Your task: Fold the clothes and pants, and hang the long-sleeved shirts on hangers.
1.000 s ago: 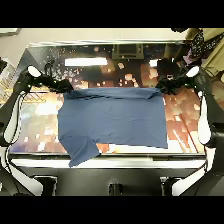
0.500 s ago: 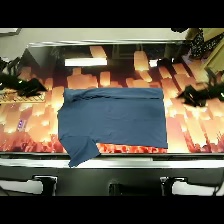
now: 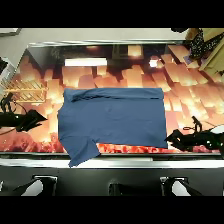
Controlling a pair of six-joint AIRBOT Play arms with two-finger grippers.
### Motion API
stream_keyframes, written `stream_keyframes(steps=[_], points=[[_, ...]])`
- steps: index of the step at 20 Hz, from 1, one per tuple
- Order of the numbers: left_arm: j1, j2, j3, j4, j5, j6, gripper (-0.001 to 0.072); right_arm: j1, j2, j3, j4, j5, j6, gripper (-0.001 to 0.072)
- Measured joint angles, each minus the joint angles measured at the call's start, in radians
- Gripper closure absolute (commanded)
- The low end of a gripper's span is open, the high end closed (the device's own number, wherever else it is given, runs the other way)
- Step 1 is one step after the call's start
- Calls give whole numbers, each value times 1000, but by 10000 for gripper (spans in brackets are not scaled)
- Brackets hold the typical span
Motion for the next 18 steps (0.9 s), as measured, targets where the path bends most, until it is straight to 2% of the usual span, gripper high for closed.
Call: stream_keyframes(steps=[12,13,14,16,17,18], points=[[6,83,-96,-11,-2,6,251,-3,5,-80,18,-90,-16,316],[6,84,-97,-11,-2,7,251,-3,-8,-80,27,-95,-16,369],[6,84,-97,-11,-2,7,251,-3,-21,-81,36,-97,-17,391],[6,84,-98,-10,-2,8,251,-3,-43,-82,57,-96,-28,497],[7,84,-100,-10,0,10,251,-4,-50,-82,61,-97,-35,606],[7,84,-105,-10,5,10,251,-3,-56,-83,67,-103,-41,680]])
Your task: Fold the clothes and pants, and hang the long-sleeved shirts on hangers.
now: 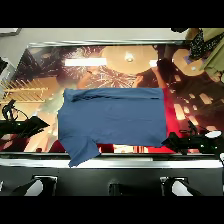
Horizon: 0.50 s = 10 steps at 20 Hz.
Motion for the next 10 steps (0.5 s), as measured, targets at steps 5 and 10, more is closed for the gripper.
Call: stream_keyframes(steps=[5,10], points=[[7,0,-97,2,39,14,251,0,-9,-1,35,11,-27,680],[24,-8,-211,2,87,35,251,0,-10,-1,65,33,-32,680]])
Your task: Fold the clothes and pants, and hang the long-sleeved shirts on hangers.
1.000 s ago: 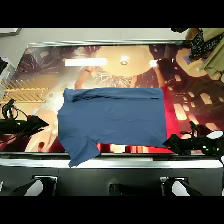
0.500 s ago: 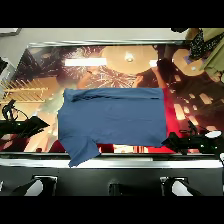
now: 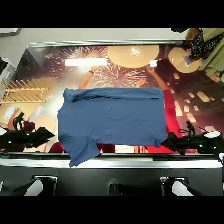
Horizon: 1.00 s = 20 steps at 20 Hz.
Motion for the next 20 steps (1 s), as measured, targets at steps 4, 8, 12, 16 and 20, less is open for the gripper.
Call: stream_keyframes(steps=[4,8,12,16,20], points=[[1,-39,-36,-13,47,35,251,0,0,0,10,20,-5,680],[1,-100,-46,-43,95,74,252,0,0,0,18,37,-11,680],[-2,-154,-48,-127,124,120,252,0,8,0,41,50,-23,680],[-26,-198,-48,-172,156,137,383,0,48,0,56,50,-30,680],[-68,-227,-50,-166,195,144,691,0,92,0,69,60,-30,680]])
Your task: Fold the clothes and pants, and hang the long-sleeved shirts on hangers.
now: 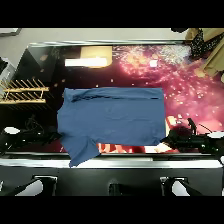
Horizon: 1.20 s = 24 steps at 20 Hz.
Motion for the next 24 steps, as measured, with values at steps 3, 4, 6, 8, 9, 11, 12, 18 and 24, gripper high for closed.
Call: stream_keyframes(steps=[3,4,6,8,9,11,12,18,24], points=[[-26,-5,3,-11,0,9,692,1,15,0,41,18,-15,681],[-31,-4,7,-12,-2,14,693,9,17,1,65,21,-29,682],[-38,7,28,0,-16,21,693,55,20,15,103,19,-55,682],[-41,30,79,-19,-37,23,693,138,22,60,120,-19,-59,682],[-42,43,117,-27,-58,19,693,182,22,102,120,-51,-39,682],[-43,67,220,-34,-77,-6,693,251,23,219,100,-115,21,682],[-43,75,282,-39,-90,-24,693,273,23,291,78,-143,55,682],[-43,106,859,-44,-189,-125,693,323,27,876,-138,-193,282,682],[-43,227,1379,98,-326,-324,693,330,171,1323,-259,-39,398,682]])
